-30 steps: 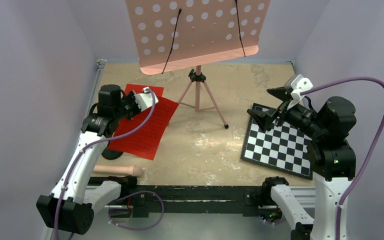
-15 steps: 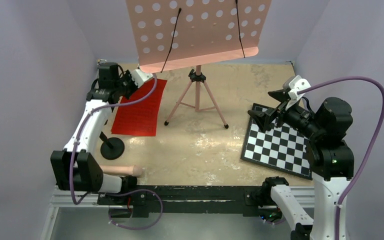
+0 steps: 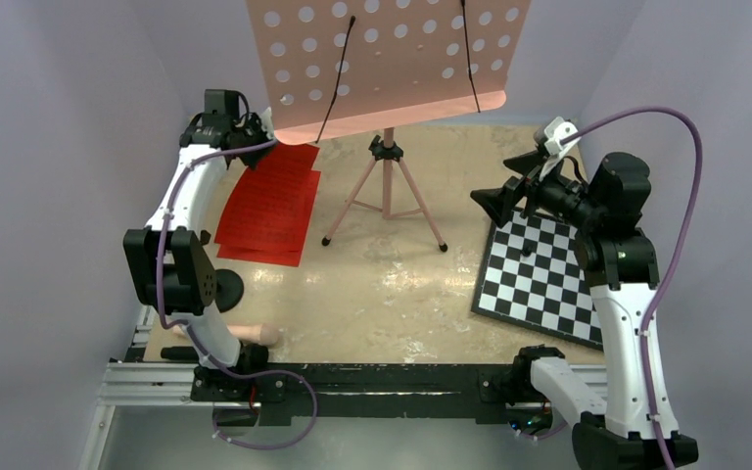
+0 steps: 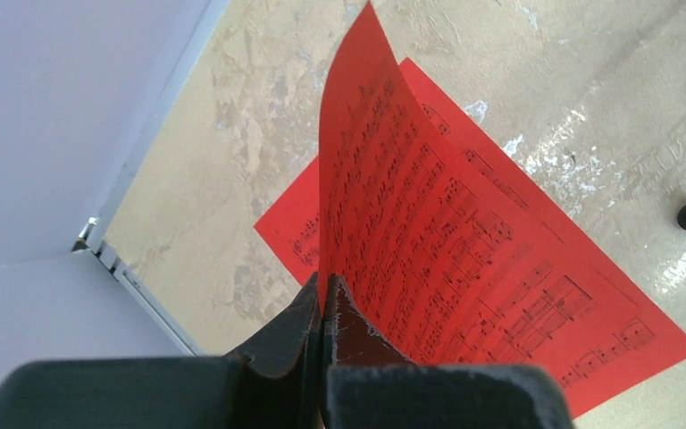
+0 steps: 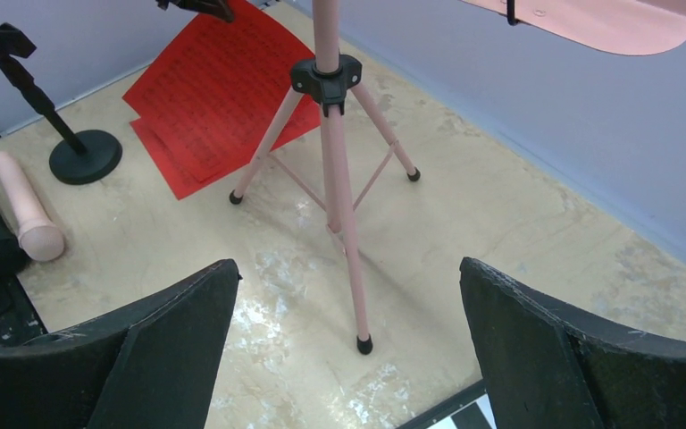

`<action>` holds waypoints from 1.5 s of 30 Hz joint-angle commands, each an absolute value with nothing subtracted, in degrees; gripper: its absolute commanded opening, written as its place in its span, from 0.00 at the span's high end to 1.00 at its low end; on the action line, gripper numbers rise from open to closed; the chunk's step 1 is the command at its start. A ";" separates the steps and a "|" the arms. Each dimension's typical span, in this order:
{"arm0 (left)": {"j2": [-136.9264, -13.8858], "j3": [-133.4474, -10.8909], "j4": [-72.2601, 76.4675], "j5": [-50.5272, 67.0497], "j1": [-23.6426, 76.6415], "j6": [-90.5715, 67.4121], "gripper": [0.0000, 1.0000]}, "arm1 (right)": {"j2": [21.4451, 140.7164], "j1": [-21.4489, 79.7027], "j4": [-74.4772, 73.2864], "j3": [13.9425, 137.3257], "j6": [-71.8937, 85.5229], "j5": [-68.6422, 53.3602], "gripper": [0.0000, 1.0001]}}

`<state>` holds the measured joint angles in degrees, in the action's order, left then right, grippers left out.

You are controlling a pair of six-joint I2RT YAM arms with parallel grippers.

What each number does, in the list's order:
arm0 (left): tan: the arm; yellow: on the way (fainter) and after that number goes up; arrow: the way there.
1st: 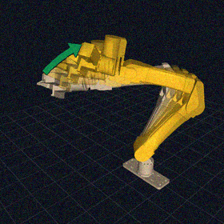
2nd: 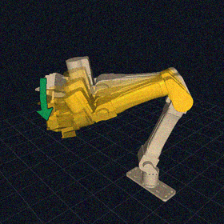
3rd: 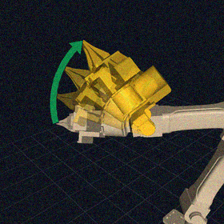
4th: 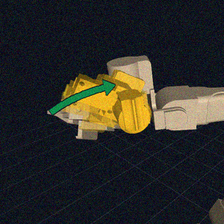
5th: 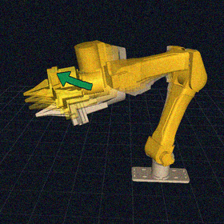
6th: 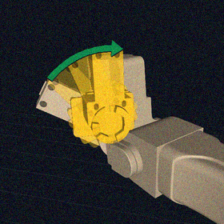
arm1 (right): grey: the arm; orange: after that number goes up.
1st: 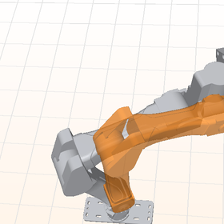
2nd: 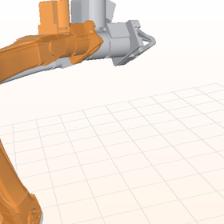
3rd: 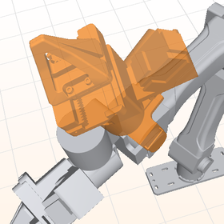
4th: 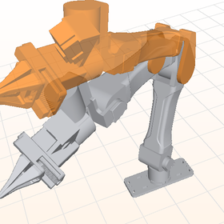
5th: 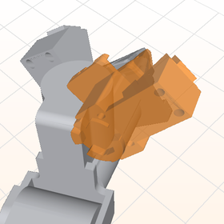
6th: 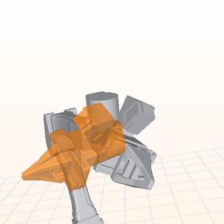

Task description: Pack up the instrument practice props

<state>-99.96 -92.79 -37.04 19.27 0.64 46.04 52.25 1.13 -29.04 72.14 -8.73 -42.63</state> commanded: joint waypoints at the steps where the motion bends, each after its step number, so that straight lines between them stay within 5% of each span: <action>1: -102.01 -98.10 -42.64 21.11 0.00 47.24 1.00 | 52.14 1.54 -21.36 71.74 -5.02 -43.79 0.01; 30: -101.86 -103.21 -61.10 38.68 -4.47 55.28 1.00 | 54.20 2.33 -20.15 68.34 -6.37 -45.19 0.01; 45: -111.97 -109.01 -49.15 21.78 -4.43 57.99 1.00 | 55.28 2.55 -21.49 69.63 -7.12 -44.79 0.01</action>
<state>-109.38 -104.66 -54.48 26.92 -4.38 55.66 56.60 2.24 -22.11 68.60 -6.70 -44.58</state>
